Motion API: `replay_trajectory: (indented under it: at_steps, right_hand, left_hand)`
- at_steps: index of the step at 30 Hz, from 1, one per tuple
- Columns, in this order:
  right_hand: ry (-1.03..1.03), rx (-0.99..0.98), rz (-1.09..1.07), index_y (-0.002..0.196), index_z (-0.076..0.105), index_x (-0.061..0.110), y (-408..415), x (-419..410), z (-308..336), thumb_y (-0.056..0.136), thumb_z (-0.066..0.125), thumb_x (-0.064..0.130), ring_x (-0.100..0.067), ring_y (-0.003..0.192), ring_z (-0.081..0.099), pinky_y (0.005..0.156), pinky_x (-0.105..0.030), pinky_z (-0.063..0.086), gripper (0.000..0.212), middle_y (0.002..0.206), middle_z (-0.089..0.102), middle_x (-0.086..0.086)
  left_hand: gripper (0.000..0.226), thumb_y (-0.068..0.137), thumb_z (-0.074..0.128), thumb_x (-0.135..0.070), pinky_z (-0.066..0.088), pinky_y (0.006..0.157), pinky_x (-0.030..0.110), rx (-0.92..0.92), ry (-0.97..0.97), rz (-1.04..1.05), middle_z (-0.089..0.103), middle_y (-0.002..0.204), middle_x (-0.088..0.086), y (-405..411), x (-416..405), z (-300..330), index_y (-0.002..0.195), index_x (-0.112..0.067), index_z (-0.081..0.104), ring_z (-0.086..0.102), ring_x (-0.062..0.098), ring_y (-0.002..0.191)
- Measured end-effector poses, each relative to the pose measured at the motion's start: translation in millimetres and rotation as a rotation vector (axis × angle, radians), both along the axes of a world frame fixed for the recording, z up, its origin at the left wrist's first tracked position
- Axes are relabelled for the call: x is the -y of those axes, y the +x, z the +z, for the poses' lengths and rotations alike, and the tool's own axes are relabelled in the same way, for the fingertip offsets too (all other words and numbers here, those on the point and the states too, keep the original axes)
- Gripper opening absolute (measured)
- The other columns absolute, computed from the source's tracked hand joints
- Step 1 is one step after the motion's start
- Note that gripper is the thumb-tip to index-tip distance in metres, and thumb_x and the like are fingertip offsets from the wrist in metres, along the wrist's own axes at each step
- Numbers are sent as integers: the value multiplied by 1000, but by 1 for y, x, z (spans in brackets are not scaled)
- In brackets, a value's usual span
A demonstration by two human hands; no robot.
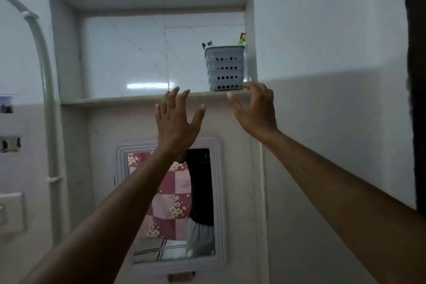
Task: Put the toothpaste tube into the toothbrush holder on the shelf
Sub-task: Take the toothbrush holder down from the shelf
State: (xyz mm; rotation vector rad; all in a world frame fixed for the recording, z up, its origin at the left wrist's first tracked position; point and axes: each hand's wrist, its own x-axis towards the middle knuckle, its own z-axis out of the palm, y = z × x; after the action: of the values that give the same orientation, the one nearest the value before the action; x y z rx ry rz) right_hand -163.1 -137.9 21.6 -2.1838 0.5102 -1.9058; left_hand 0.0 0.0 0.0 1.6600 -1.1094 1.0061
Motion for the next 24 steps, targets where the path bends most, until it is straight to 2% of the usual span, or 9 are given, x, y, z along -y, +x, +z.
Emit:
replay_trajectory:
  at_steps: [6, 10, 14, 17, 21, 24]
  right_hand:
    - [6, 34, 6, 159, 45, 9, 31, 20, 39, 99, 74, 55, -32, 147, 45, 118, -47, 47, 81, 162, 48, -12]
    - [-2, 30, 3, 170, 24, 8, 60, 30, 52, 92, 79, 62, -34, 148, 48, 119, -49, 47, 109, 164, 46, -15]
    - [25, 44, -36, 174, 6, 10, 81, 30, 52, 85, 82, 70, -37, 151, 49, 122, -55, 45, 131, 170, 40, -16]
    - [42, 80, -41, 175, 4, 10, 88, 29, 52, 82, 83, 69, -38, 152, 49, 124, -58, 41, 135, 169, 42, -16]
    - [56, 163, -22, 173, 10, 10, 80, 22, 50, 74, 83, 70, -38, 148, 52, 118, -61, 47, 136, 164, 48, -13]
    - [29, 194, -10, 172, 11, 12, 67, 14, 45, 74, 85, 67, -36, 149, 51, 117, -60, 49, 135, 167, 44, -11]
  left_hand:
    - [69, 106, 38, -70, -4, 133, 59, 30, 44, 104, 19, 180, 0, 28, 35, 37, 165, -35, 37, 1, 24, 169]
    - [66, 106, 28, -73, -13, 131, 56, 61, 61, 190, 14, 180, 1, 51, 54, 42, 164, -41, 35, -4, 25, 168]
    - [64, 107, 29, -72, -13, 131, 53, 159, -14, 202, 10, 180, -2, 64, 63, 35, 164, -45, 34, -3, 24, 168]
    - [64, 107, 28, -72, -13, 131, 53, 177, -43, 210, 8, 181, -2, 67, 65, 34, 165, -44, 33, -4, 23, 168]
    - [64, 108, 28, -69, -10, 132, 54, 196, -43, 204, 9, 181, -1, 69, 63, 34, 166, -41, 33, -2, 24, 169]
    - [63, 108, 28, -68, -9, 133, 54, 167, -22, 174, 14, 180, -2, 66, 59, 33, 165, -40, 36, -1, 23, 168]
